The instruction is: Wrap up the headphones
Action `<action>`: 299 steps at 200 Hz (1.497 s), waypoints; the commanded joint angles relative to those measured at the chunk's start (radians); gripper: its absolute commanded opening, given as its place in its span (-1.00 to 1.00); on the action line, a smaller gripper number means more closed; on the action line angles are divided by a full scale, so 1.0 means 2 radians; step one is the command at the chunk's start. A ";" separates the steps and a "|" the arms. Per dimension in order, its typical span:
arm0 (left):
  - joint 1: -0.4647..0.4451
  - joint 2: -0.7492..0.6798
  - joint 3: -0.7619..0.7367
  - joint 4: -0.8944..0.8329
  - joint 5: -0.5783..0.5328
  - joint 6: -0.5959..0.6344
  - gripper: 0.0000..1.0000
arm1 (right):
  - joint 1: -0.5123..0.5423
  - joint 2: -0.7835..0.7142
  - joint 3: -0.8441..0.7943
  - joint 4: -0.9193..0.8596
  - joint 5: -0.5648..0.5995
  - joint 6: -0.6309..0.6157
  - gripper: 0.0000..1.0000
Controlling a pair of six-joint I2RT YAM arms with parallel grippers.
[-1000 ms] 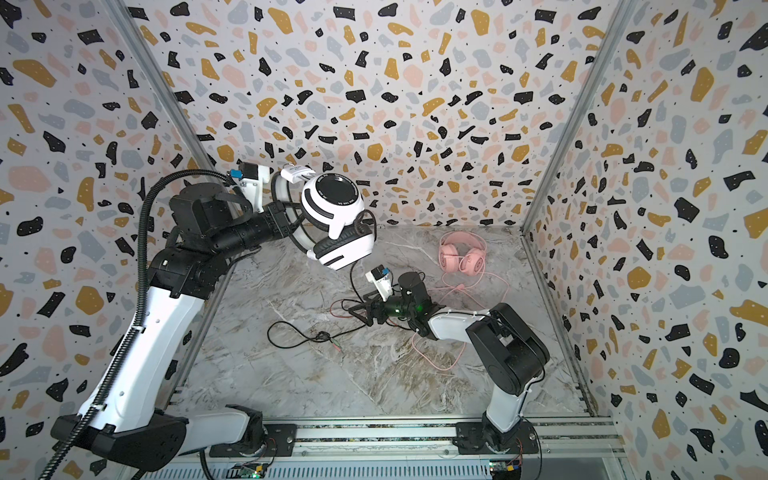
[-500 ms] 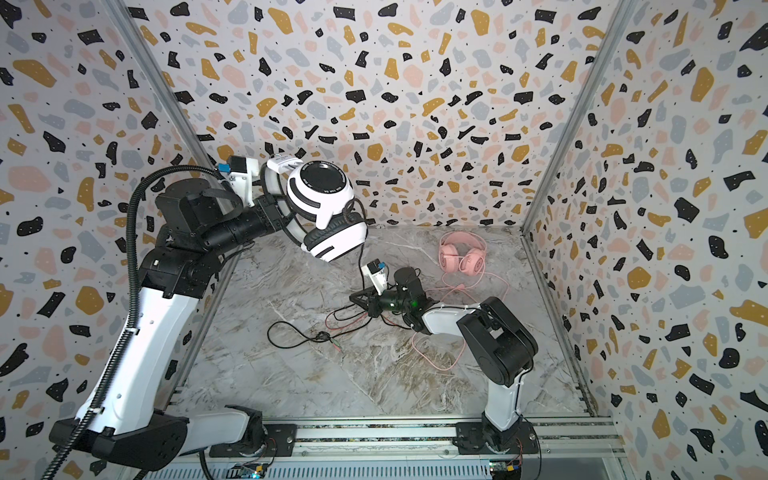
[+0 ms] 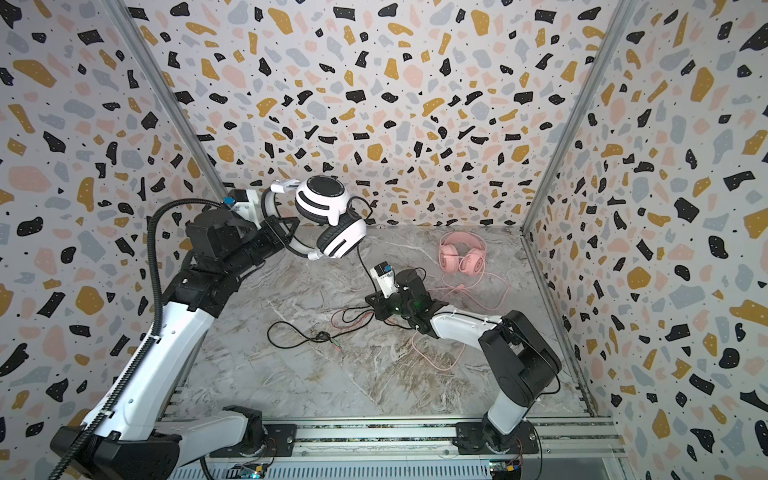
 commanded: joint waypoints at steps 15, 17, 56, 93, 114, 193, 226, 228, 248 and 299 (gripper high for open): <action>0.003 0.004 -0.025 0.049 -0.068 -0.035 -1.00 | 0.041 -0.006 0.015 -0.090 0.072 -0.047 -1.00; 0.003 0.004 -0.026 0.048 -0.071 -0.033 -1.00 | 0.043 -0.007 0.015 -0.095 0.071 -0.048 -1.00; 0.003 -0.009 -0.050 0.021 -0.162 -0.010 -1.00 | 0.098 -0.052 0.007 -0.156 0.114 -0.068 -1.00; 0.003 -0.012 -0.081 0.006 -0.212 0.021 -1.00 | 0.139 -0.104 0.029 -0.219 0.135 -0.083 -1.00; 0.003 -0.007 -0.092 0.001 -0.232 0.042 -1.00 | 0.142 -0.124 0.035 -0.240 0.111 -0.085 -1.00; 0.003 -0.002 -0.160 0.024 -0.242 0.131 -1.00 | 0.156 -0.142 0.117 -0.345 0.115 -0.120 -1.00; 0.004 0.006 -0.160 0.007 -0.231 0.168 -1.00 | 0.156 -0.128 0.166 -0.378 0.149 -0.142 -1.00; 0.004 0.007 -0.159 0.007 -0.230 0.171 -1.00 | 0.156 -0.126 0.167 -0.378 0.153 -0.143 -1.00; 0.004 0.011 -0.155 0.002 -0.220 0.188 -1.00 | 0.155 -0.122 0.182 -0.379 0.176 -0.152 -1.00; 0.004 0.029 -0.151 -0.013 -0.179 0.203 -1.00 | 0.133 -0.119 0.182 -0.353 0.204 -0.155 -1.00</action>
